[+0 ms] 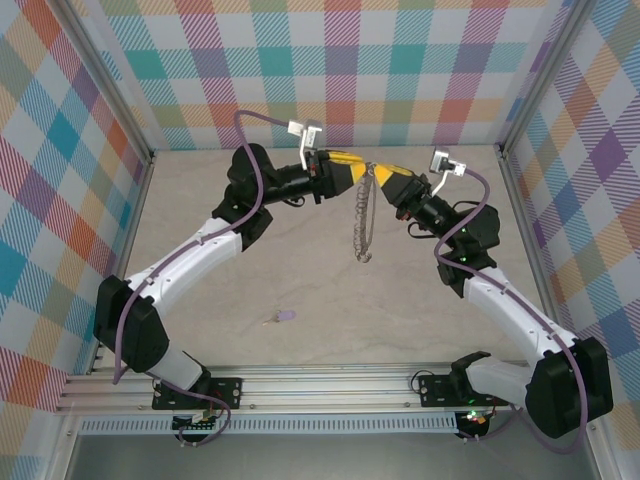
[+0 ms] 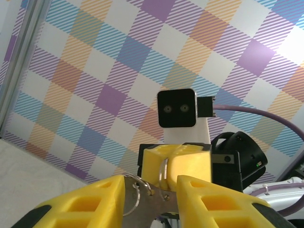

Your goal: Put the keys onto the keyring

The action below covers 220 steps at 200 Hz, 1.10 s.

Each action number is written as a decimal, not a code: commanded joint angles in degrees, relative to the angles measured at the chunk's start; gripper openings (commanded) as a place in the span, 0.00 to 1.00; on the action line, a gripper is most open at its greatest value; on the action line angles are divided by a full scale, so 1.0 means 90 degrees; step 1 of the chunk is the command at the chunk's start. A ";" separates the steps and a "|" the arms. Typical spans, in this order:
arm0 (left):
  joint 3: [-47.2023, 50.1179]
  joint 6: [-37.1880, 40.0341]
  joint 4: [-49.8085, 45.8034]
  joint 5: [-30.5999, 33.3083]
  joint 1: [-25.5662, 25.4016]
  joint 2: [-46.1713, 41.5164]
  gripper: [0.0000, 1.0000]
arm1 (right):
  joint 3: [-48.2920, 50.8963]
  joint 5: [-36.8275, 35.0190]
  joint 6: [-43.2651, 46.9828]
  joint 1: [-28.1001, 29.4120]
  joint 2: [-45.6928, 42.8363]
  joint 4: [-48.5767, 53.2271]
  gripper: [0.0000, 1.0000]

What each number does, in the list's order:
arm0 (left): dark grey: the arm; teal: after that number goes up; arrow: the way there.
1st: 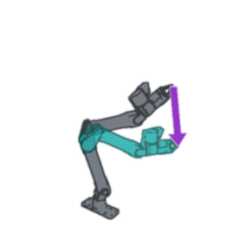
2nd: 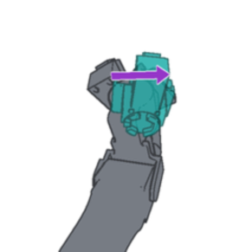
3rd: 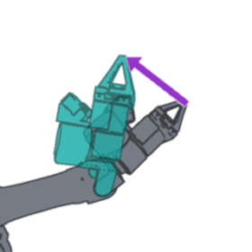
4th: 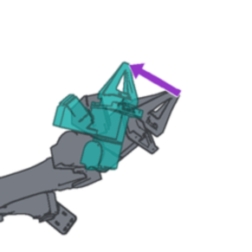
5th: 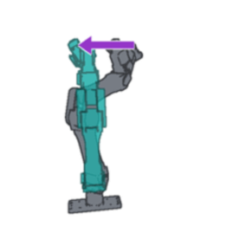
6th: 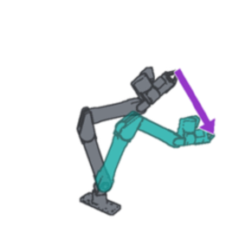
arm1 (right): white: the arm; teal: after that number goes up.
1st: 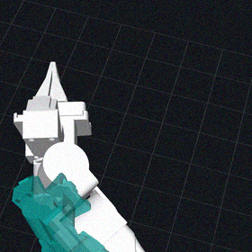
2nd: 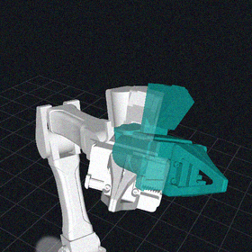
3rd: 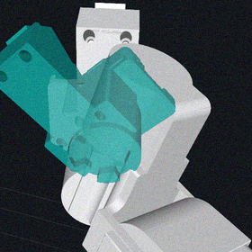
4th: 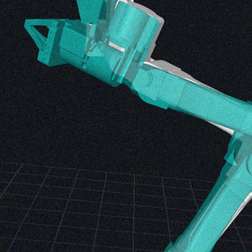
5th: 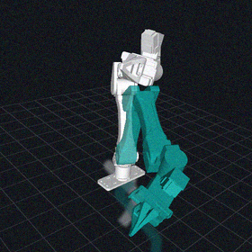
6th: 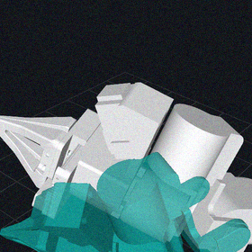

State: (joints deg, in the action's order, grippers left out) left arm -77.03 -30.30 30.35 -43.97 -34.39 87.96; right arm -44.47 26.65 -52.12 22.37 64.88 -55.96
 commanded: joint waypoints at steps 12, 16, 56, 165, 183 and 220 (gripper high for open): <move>-0.0102 -0.0037 0.0278 -0.0105 -0.0046 0.0079 0.34 | -0.0167 0.0066 -0.0097 0.0090 -0.0056 -0.0470 0.00; -0.0115 -0.0038 0.0277 -0.0104 -0.0053 0.0080 0.34 | -0.0168 0.0058 -0.0093 0.0100 -0.0060 -0.0477 0.00; -0.0148 -0.0022 0.0307 -0.0124 -0.0103 0.0115 0.34 | -0.0174 0.0065 -0.0108 0.0170 -0.0025 -0.0469 0.00; -0.0066 0.0358 -0.0036 -0.0025 -0.0163 -0.0106 0.40 | -0.0082 -0.0143 0.0059 0.0228 -0.0009 -0.0261 0.00; -0.0044 0.0538 -0.0251 0.0044 -0.0158 -0.0191 0.43 | -0.0065 -0.0180 0.0108 0.0229 -0.0068 -0.0179 0.00; -0.0001 0.0633 -0.0335 0.0055 -0.0163 -0.0296 0.44 | -0.0035 -0.0215 0.0176 0.0230 -0.0158 -0.0052 0.00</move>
State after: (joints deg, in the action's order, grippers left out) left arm -77.03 -26.87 27.31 -43.64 -35.48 88.07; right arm -44.47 25.71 -51.64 24.05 65.08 -54.74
